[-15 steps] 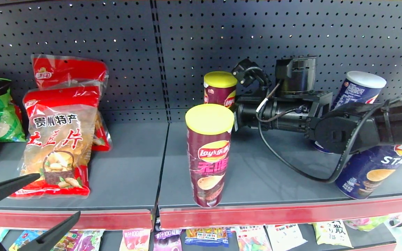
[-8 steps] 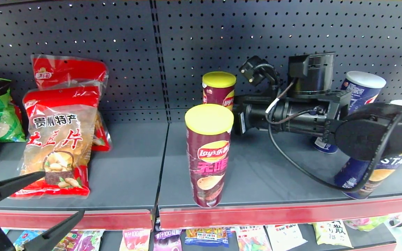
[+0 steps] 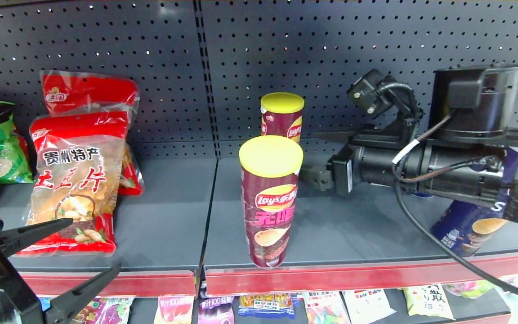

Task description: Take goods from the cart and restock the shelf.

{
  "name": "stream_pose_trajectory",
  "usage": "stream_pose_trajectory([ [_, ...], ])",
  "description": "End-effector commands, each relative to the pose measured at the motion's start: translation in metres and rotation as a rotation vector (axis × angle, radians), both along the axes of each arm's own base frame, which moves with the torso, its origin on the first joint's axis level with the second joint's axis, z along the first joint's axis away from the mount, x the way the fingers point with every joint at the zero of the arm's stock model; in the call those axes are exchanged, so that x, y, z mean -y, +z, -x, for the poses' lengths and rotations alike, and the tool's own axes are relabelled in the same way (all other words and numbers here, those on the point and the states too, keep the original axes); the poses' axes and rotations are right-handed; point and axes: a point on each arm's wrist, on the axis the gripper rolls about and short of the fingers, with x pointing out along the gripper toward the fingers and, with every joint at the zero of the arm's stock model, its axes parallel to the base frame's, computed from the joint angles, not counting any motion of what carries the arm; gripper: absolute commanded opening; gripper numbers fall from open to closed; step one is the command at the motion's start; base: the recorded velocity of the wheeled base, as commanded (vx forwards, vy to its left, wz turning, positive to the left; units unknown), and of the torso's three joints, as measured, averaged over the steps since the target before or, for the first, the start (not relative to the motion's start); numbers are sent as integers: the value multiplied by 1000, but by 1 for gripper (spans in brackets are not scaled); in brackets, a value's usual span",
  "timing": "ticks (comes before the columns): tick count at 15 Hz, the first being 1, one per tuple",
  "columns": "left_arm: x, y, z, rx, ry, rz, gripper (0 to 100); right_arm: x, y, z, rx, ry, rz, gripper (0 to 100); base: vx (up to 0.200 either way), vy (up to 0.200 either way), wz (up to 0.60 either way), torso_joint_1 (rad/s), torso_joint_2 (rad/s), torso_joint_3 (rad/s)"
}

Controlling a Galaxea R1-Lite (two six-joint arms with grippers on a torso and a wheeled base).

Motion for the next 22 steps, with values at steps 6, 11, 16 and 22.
stream_pose_trajectory([
  [6, 14, -7, -14, -78, -86, -24, 100, 55, 9, 73, 27, -72, -67, 100, 0, 0, 0, 0, 0, 0],
  [11, 47, -7, -57, -173, -171, -60, 100, 105, -17, 136, 57, -98, -87, 100, 0, 0, 0, 0, 0, 0],
  [16, 84, -9, -90, -216, -245, -93, 100, 128, -16, 158, 83, -198, -139, 100, 0, 0, 0, 0, 0, 0],
  [22, 114, -7, -119, -213, -275, -103, 100, 134, -14, 158, 74, -244, -164, 100, 0, 0, 0, 0, 0, 0],
])
